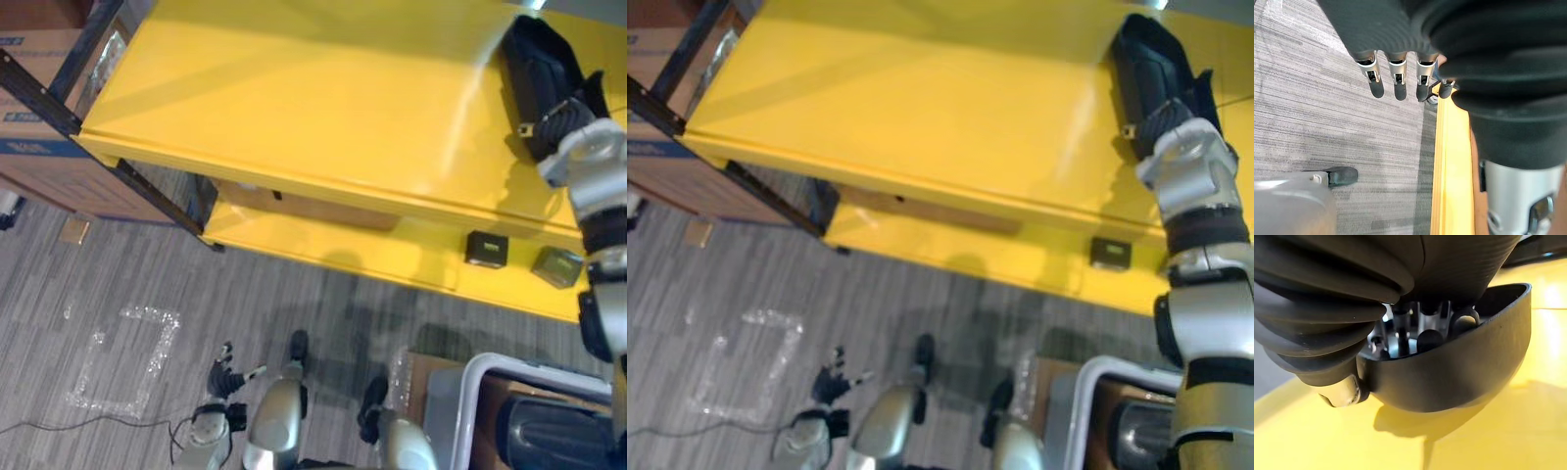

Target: Walk over and take plastic housings, then place them on the shelf

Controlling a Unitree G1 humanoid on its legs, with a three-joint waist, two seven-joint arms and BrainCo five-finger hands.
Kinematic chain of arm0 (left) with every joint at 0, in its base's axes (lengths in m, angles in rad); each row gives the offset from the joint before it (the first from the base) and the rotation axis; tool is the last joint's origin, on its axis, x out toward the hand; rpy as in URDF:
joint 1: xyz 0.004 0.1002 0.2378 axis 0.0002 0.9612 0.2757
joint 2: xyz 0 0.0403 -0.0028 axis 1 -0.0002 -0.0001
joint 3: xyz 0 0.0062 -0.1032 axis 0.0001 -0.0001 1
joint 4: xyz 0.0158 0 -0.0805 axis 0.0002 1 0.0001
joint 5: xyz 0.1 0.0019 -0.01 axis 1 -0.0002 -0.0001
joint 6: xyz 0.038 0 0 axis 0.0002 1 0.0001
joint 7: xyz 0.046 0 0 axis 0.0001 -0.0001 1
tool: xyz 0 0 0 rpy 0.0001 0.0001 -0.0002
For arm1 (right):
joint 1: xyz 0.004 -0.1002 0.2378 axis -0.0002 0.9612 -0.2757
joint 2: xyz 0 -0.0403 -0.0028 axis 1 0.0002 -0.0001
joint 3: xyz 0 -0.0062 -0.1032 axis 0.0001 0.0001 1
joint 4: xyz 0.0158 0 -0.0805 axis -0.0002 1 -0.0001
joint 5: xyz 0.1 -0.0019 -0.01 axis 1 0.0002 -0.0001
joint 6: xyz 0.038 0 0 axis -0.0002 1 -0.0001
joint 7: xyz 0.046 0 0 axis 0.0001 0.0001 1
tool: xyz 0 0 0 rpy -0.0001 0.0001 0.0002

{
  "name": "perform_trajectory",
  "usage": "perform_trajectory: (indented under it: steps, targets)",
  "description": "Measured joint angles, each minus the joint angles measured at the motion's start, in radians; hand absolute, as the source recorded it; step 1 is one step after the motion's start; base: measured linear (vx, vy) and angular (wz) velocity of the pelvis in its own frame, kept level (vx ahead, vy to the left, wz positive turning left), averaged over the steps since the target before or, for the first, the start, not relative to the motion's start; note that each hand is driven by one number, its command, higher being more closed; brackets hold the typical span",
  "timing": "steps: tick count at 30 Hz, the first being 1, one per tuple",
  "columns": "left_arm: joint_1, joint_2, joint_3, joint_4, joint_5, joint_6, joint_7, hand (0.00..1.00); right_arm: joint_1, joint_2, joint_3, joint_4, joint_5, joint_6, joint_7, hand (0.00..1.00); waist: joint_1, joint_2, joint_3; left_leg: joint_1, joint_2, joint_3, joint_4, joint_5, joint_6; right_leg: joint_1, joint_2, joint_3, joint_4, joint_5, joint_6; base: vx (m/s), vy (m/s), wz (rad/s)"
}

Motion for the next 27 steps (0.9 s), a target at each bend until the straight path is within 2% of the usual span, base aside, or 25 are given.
perform_trajectory:
  steps: [9, 18, 23, 24, 27]
  targets:
    - [0.0, -0.009, 0.0, 0.001, -0.006, 0.0, -0.003, 0.0, -0.043, 0.02, -0.035, 0.082, 0.01, 0.06, -0.07, 1.0, 0.013, 0.005, 0.002, 0.003, -0.002, -0.004, 0.0, 0.001, -0.004, 0.0, -0.003, -0.002, 0.012, -0.01, -0.007, 0.0, 0.0, 0.0]
    - [0.0, -0.028, -0.001, 0.002, -0.009, -0.001, -0.002, 0.0, -0.058, 0.018, -0.059, 0.124, 0.029, 0.064, -0.129, 1.0, 0.021, 0.018, 0.001, 0.002, -0.013, -0.006, -0.002, 0.001, -0.004, -0.003, -0.015, -0.005, 0.02, -0.014, -0.001, 0.0, 0.0, 0.0]
    - [0.0, -0.027, -0.001, 0.003, -0.009, -0.002, -0.002, 0.0, -0.063, 0.018, -0.059, 0.13, 0.029, 0.064, -0.134, 1.0, 0.021, 0.019, 0.002, 0.001, -0.014, -0.007, -0.003, 0.001, -0.004, -0.005, -0.017, -0.006, 0.02, -0.014, 0.0, 0.0, 0.0, 0.0]
    - [0.001, -0.027, -0.001, 0.003, -0.009, -0.002, -0.002, 0.0, -0.063, 0.018, -0.059, 0.13, 0.029, 0.064, -0.134, 0.0, 0.021, 0.019, 0.002, 0.001, -0.014, -0.007, -0.003, 0.001, -0.004, -0.005, -0.017, -0.006, 0.02, -0.015, 0.0, 0.0, 0.0, 0.0]
    - [0.0, -0.027, -0.002, 0.003, -0.009, -0.002, -0.002, 0.0, -0.068, 0.018, -0.059, 0.151, 0.03, 0.064, -0.134, 0.0, 0.022, 0.02, 0.002, 0.0, -0.014, -0.008, -0.003, 0.001, -0.004, -0.005, -0.017, -0.007, 0.021, -0.015, 0.001, 0.0, 0.0, 0.0]
